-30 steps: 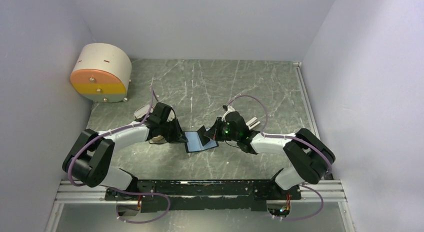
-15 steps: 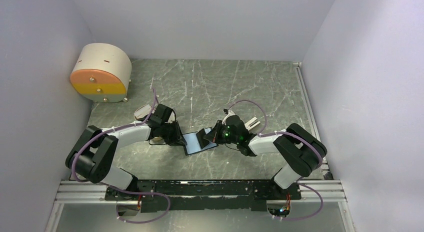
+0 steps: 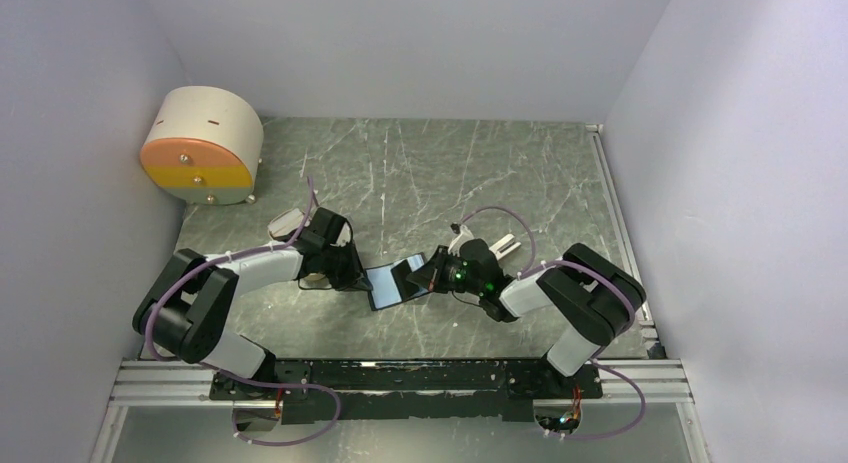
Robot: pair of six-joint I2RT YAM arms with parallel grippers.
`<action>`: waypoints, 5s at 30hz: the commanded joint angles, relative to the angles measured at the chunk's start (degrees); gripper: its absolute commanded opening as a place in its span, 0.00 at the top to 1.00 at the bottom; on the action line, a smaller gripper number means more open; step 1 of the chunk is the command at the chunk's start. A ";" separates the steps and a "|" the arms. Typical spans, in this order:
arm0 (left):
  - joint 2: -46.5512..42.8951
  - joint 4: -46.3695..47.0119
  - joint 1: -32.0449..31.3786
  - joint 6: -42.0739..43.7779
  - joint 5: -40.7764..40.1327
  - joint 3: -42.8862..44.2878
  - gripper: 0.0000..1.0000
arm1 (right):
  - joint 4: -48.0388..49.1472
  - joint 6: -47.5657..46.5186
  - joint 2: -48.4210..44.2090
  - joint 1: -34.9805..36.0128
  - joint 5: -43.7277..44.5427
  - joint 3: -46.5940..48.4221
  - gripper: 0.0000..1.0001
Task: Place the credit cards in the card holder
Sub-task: Insert the credit card into the card holder.
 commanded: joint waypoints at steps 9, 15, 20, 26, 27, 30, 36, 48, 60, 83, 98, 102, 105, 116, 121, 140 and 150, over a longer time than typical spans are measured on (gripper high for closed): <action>0.59 1.37 -0.48 1.11 0.66 -0.95 0.91 | 15.21 -0.35 4.83 -0.54 -2.43 -2.04 1.00; 0.68 1.65 -0.53 0.75 0.98 -1.27 0.91 | 14.13 -1.00 5.02 -1.07 -1.18 -1.94 1.00; 0.16 1.41 -0.62 0.65 0.70 -1.27 0.91 | 14.96 -0.98 5.79 -1.60 -0.62 -2.83 1.00; 0.41 2.37 -0.60 0.08 1.46 -2.03 0.91 | 16.94 -0.16 7.98 -1.67 -1.46 -2.73 1.00; 0.54 2.49 -0.61 0.01 1.49 -2.12 0.91 | 17.22 -0.03 8.30 -1.66 -1.53 -2.82 1.00; 0.58 2.67 -0.66 -0.01 1.60 -2.15 0.91 | 18.58 0.79 8.92 -1.62 -1.86 -3.21 1.00; 0.70 2.75 -0.76 0.08 1.64 -1.95 0.91 | 19.80 2.97 8.97 -1.64 -0.53 -4.43 1.00; 0.56 2.75 -0.88 -0.10 1.58 -1.91 0.91 | 23.41 5.78 12.22 -1.17 -0.53 -4.56 1.00; 0.75 2.87 -1.38 -0.35 1.89 -1.77 0.91 | 23.34 8.19 13.64 -1.05 0.67 -3.21 1.00; 0.96 3.38 -1.97 -1.50 1.24 -2.41 0.91 | 18.07 8.49 11.08 1.06 4.79 -5.43 1.00; 1.34 4.04 -2.16 -2.11 1.44 -2.50 0.91 | 16.35 11.65 14.13 3.50 3.92 -2.15 0.89; 0.96 3.72 -2.25 -2.20 1.41 -2.33 0.89 | 9.97 8.79 10.97 3.44 6.17 -2.05 0.70; 0.50 3.85 -2.28 -2.44 1.32 -2.64 0.85 | -1.96 3.41 7.95 3.36 7.44 1.06 0.60; -0.32 4.92 -2.29 -2.83 2.03 -3.73 0.88 | -11.76 -1.65 2.67 3.43 11.42 2.32 0.54; 0.39 5.22 -2.30 -2.63 2.59 -3.22 0.91 | -10.98 -1.64 3.34 4.13 10.00 2.87 0.55; -1.90 7.87 -2.33 -3.61 5.05 -3.38 0.84 | -12.25 -3.66 5.29 6.55 7.08 6.36 0.53; -3.08 8.60 -2.33 -3.95 4.51 -3.97 0.91 | -21.08 -8.00 -0.92 6.43 12.97 7.31 0.55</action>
